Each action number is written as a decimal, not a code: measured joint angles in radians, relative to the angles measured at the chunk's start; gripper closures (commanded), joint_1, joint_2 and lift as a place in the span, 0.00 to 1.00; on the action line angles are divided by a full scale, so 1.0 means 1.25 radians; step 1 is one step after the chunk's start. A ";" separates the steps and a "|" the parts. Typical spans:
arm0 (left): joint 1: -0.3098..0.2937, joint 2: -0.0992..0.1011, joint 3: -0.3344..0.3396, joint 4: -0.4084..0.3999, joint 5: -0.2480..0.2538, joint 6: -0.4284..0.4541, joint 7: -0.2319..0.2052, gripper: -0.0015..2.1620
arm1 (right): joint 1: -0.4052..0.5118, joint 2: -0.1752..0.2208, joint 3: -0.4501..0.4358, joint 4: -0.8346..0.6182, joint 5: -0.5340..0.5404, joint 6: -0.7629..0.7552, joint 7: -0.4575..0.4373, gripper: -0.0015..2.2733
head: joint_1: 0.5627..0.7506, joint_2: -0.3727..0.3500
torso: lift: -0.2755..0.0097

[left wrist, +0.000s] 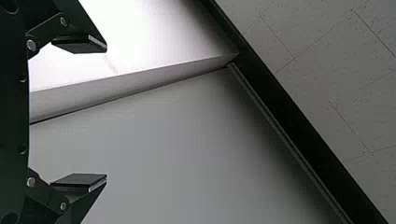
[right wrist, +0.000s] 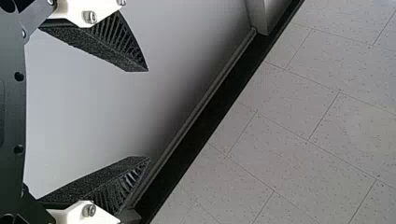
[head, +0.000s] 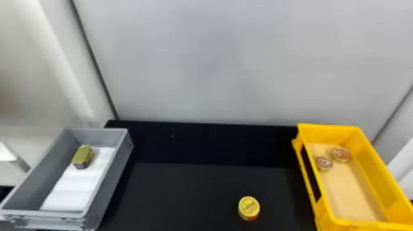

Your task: Pick up the round yellow can and place it in the yellow rectangular box

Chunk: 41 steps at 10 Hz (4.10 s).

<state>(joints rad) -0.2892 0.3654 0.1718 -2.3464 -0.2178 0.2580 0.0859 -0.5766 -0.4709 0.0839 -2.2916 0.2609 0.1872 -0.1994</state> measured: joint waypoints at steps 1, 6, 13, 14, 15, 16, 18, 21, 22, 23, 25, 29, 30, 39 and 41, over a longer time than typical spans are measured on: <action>0.000 0.000 0.000 0.000 0.000 0.001 0.000 0.13 | 0.000 0.000 -0.001 -0.001 0.000 0.000 0.000 0.05 | 0.53 0.59 | 0.93; -0.001 0.000 0.000 0.000 0.000 0.002 -0.001 0.13 | 0.001 0.000 -0.002 -0.003 0.000 0.005 0.001 0.05 | 0.53 0.59 | 0.93; -0.001 -0.001 0.001 0.000 0.000 0.001 -0.001 0.13 | 0.004 0.000 -0.002 -0.005 -0.013 0.039 0.001 0.05 | 0.53 0.59 | 0.93; -0.001 -0.001 0.001 0.000 0.000 0.001 -0.001 0.13 | -0.001 0.001 0.000 -0.012 -0.043 0.103 -0.004 0.05 | 0.53 0.59 | 0.93; -0.001 -0.001 0.001 0.000 0.000 0.001 -0.001 0.13 | -0.012 0.004 0.002 -0.024 -0.087 0.202 -0.011 0.06 | 0.53 0.59 | 0.93; -0.001 -0.001 0.001 0.000 0.000 0.001 -0.001 0.13 | -0.026 0.011 0.002 -0.037 -0.131 0.319 -0.014 0.06 | 0.53 0.59 | 0.93; -0.002 -0.001 0.002 -0.001 0.000 0.002 -0.002 0.13 | -0.059 0.046 -0.011 -0.059 -0.179 0.568 0.032 0.06 | 0.53 0.59 | 0.93; 0.001 -0.001 0.003 -0.002 0.000 0.006 -0.002 0.13 | -0.116 0.092 -0.020 -0.029 -0.166 0.916 0.279 0.06 | 0.53 0.59 | 0.93; 0.002 -0.001 0.003 -0.002 0.000 0.007 -0.002 0.13 | -0.127 0.090 -0.009 0.002 -0.163 0.992 0.378 0.06 | 0.53 0.59 | 0.93; 0.002 -0.002 0.002 -0.003 0.000 0.008 -0.002 0.13 | -0.130 0.085 0.004 0.033 -0.162 1.046 0.468 0.06 | 0.53 0.59 | 0.93; 0.003 -0.005 0.001 -0.003 0.000 0.008 -0.002 0.13 | -0.114 0.076 0.029 0.099 -0.161 1.099 0.630 0.06 | 0.53 0.59 | 0.93; -0.002 -0.017 -0.009 -0.001 0.000 0.007 -0.002 0.13 | -0.011 0.071 0.040 0.201 -0.159 1.104 0.773 0.06 | 0.53 0.59 | 0.93; -0.003 -0.020 -0.011 0.000 0.000 0.007 -0.002 0.13 | 0.022 0.073 0.040 0.223 -0.158 1.104 0.787 0.06 | 0.53 0.59 | 0.93; -0.011 -0.051 -0.019 0.025 -0.001 -0.024 -0.001 0.13 | 0.165 0.195 0.107 0.531 0.496 0.869 1.242 0.06 | 0.53 0.59 | 0.93; -0.014 -0.058 -0.023 0.031 -0.001 -0.032 0.000 0.13 | 0.170 0.226 0.084 0.577 0.483 0.825 1.242 0.06 | 0.53 0.59 | 0.93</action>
<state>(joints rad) -0.3064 0.2932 0.1429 -2.3077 -0.2193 0.2183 0.0857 -0.3635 -0.1887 0.1886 -1.5708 0.8646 1.2181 1.3536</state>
